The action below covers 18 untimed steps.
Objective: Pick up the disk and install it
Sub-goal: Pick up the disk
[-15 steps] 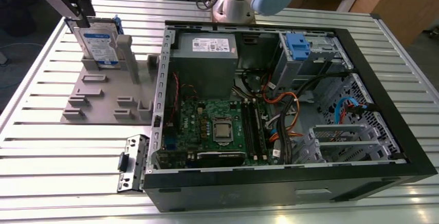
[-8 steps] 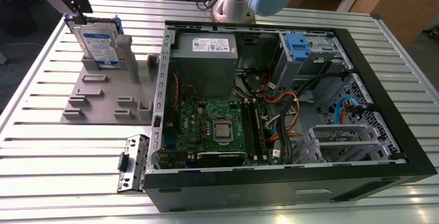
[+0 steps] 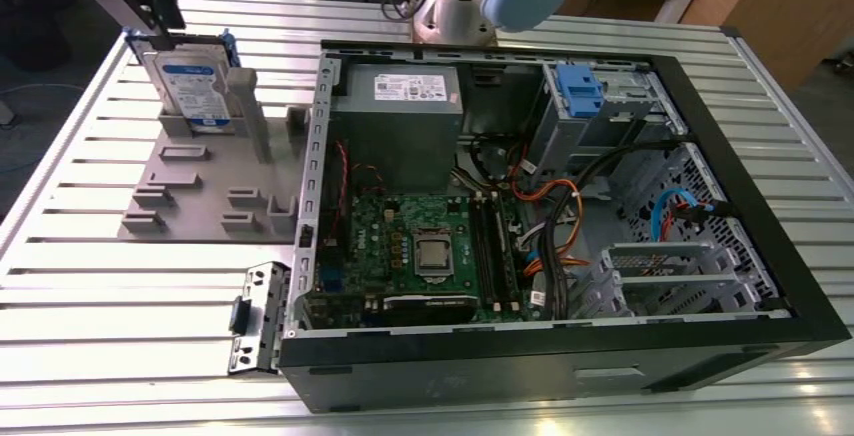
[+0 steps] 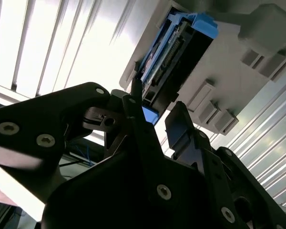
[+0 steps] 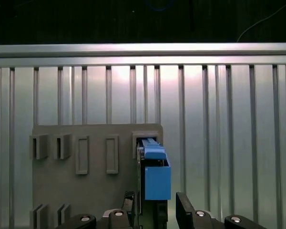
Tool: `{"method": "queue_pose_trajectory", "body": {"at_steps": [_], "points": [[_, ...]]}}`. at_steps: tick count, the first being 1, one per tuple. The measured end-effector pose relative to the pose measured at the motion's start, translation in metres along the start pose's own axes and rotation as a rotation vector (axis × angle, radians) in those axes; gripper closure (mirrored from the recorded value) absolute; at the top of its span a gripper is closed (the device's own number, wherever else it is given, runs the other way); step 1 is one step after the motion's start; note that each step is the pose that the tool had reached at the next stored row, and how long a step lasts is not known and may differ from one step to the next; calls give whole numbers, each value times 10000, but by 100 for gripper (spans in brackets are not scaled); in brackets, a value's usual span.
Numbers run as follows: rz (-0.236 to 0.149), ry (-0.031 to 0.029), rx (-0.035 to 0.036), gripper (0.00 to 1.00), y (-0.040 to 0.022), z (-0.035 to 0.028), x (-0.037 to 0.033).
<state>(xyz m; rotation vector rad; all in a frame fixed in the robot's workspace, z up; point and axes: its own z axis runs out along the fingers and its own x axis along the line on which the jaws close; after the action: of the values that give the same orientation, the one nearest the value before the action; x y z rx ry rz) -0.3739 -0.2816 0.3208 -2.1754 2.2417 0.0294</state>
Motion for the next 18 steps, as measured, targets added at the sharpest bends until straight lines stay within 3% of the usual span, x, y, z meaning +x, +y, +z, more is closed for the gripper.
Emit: {"method": "queue_pose_trajectory", "body": {"at_steps": [7, 18], "points": [[-51, 0, 0, 53, 73, 128, 3], [-199, 0, -5, 53, 79, 328, 3]]}}
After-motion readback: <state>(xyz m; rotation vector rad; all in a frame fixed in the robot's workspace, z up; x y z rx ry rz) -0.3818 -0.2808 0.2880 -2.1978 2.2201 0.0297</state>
